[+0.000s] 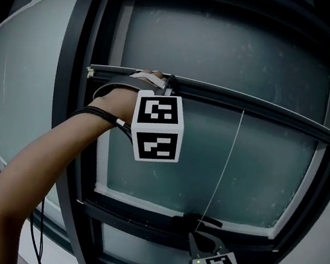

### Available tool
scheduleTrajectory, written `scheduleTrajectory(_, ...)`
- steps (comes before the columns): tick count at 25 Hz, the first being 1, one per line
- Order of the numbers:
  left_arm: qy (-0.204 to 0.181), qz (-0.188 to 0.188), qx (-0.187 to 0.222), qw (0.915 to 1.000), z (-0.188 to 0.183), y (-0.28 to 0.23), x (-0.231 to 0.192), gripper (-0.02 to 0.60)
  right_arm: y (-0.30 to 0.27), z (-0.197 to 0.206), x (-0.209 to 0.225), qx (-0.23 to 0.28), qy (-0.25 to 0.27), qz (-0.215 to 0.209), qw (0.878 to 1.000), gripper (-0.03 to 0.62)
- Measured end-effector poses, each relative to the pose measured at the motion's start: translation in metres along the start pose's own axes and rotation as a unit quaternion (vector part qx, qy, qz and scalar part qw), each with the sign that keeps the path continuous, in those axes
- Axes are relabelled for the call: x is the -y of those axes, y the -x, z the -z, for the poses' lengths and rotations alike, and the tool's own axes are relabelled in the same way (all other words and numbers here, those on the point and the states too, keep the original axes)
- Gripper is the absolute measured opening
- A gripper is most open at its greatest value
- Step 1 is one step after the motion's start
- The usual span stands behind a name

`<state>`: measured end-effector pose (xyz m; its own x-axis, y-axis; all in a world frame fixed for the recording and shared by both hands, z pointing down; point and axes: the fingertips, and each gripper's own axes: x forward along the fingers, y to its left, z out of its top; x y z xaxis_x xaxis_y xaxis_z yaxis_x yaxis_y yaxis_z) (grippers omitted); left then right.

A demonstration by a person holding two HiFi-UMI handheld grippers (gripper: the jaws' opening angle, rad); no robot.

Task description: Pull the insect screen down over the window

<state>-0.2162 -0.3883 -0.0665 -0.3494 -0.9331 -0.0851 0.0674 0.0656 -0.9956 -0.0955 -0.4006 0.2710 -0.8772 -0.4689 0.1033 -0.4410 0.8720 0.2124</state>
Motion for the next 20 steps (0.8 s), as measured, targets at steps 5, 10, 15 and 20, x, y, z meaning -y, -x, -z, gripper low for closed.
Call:
scheduleTrajectory(5,0.001,-0.004,-0.002,1.0000,-0.004,-0.002,0.023,0.146,-0.007,0.031,0.002,-0.028,-0.004,0.000,1.000,0.003)
scheduleTrajectory(10,-0.001,0.029,-0.009,0.9995,-0.003,-0.005,0.062,0.147,-0.014,0.067,0.001,-0.065,-0.022,-0.009,0.998,0.003)
scheduleTrajectory(15,0.010,0.045,-0.006,0.9989,-0.004,-0.007,0.100,0.164,-0.018,0.104,-0.002,-0.094,-0.028,-0.010,0.995,0.003)
scheduleTrajectory(20,0.004,0.043,-0.008,0.9991,-0.010,-0.010,0.148,0.158,-0.019,0.153,-0.003,-0.123,-0.019,-0.011,0.992,0.004)
